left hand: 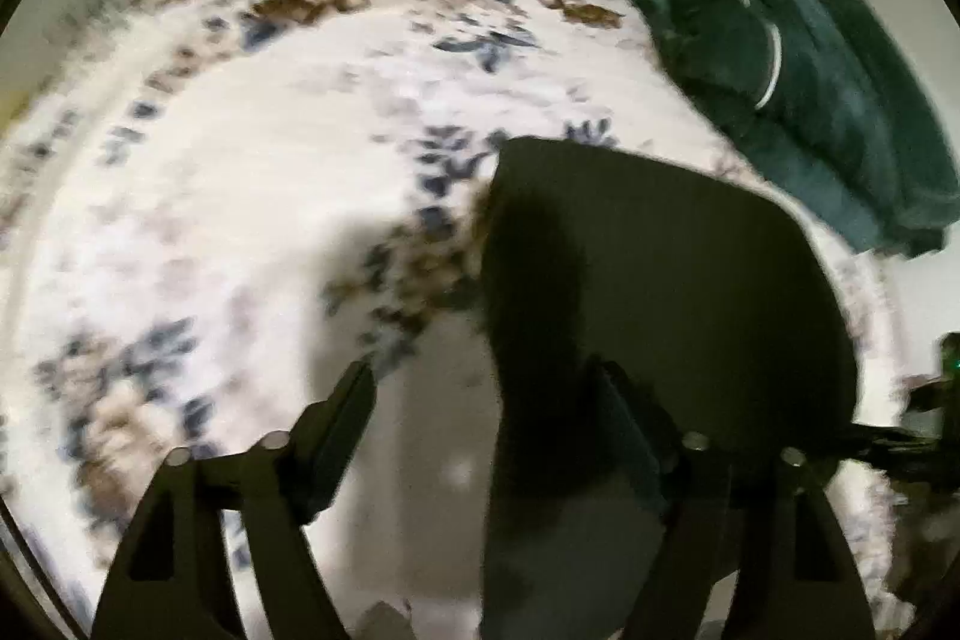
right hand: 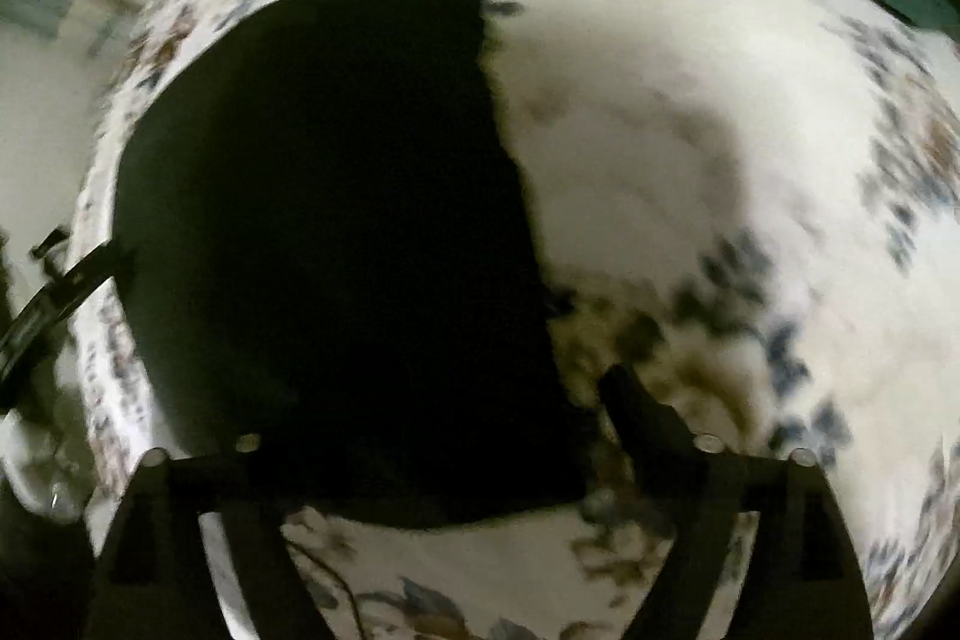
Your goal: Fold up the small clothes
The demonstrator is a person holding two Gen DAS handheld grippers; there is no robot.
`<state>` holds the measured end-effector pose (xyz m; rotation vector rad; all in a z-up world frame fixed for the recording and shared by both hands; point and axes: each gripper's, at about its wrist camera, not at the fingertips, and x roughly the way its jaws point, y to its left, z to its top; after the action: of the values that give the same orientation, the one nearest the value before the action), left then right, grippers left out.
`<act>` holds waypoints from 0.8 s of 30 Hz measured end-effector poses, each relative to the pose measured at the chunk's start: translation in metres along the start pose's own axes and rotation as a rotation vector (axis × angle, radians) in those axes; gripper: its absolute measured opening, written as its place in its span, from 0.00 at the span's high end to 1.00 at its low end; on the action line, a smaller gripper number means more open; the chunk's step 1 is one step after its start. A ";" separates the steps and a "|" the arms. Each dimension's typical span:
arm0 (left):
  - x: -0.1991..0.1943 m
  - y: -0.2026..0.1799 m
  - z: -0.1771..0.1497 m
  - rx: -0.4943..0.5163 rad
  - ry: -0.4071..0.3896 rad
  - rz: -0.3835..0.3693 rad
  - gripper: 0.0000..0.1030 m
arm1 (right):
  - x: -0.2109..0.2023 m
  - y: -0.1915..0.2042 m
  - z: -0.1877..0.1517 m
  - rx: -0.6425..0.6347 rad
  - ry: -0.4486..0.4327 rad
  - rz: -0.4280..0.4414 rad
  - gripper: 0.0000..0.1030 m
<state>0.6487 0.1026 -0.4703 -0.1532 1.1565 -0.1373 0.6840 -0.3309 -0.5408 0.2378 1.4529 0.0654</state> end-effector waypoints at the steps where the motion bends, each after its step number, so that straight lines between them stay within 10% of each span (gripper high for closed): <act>1: -0.009 -0.007 -0.008 0.011 -0.009 0.039 0.00 | -0.007 -0.002 -0.009 0.007 -0.022 -0.057 0.05; 9: -0.085 -0.052 -0.044 0.038 -0.070 0.186 0.00 | -0.091 0.036 -0.075 0.004 -0.186 -0.301 0.00; 24: -0.317 -0.119 -0.093 0.062 -0.221 0.168 0.00 | -0.365 0.117 -0.222 -0.072 -0.445 -0.359 0.00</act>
<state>0.4341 0.0408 -0.1992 -0.0149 0.9390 -0.0069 0.4328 -0.2581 -0.1831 -0.0695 1.0285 -0.2159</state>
